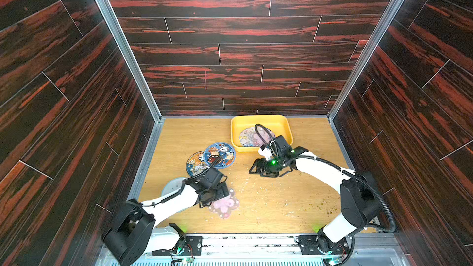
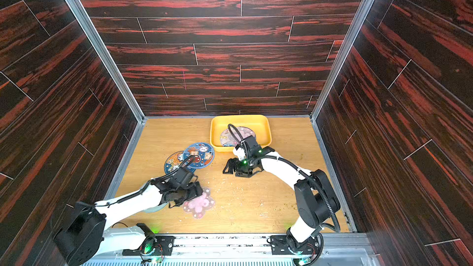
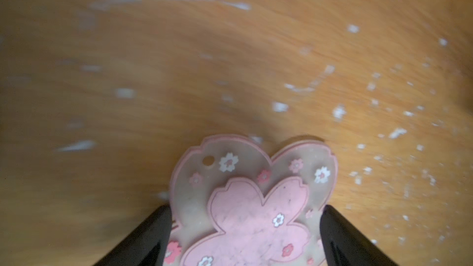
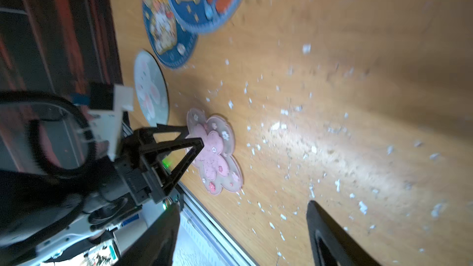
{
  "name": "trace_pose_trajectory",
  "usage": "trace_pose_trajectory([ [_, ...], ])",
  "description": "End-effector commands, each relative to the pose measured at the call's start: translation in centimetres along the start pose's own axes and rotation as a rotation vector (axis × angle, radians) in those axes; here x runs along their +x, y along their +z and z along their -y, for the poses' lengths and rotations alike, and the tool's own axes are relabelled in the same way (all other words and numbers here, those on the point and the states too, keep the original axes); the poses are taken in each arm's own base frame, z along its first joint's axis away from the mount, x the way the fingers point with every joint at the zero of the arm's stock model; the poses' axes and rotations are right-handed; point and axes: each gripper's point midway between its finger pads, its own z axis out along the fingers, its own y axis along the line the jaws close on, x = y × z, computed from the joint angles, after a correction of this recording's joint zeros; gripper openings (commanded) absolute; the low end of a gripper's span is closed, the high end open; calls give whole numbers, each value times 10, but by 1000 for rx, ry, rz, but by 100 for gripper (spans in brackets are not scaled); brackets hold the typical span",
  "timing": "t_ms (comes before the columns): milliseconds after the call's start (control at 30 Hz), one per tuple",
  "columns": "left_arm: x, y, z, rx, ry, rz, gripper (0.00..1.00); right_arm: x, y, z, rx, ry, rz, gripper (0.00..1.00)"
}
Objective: Put the coasters into the storage box
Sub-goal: Move the coaster to the center of the board, then pick up the coaster from the center of the board.
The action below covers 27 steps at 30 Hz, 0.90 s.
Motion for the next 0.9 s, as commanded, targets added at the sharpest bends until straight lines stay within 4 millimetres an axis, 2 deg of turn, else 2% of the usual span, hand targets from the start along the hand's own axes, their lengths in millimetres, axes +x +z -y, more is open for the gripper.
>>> trace_pose_trajectory([
  [0,25,13,4,-16,-12,-94,93,16,-1,-10,-23,-10,-19,78],
  [200,45,19,22,-20,41,-123,93,49,15,-3,2,17,-82,79],
  [467,51,1,-4,-78,54,-86,92,101,27,5,35,69,-155,78],
  [567,57,1,-12,-85,55,-95,91,116,34,5,52,71,-177,79],
  [700,61,8,-18,-94,60,-93,91,120,40,13,92,84,-172,79],
  [867,62,15,-10,-76,76,-94,89,118,46,21,127,95,-161,78],
])
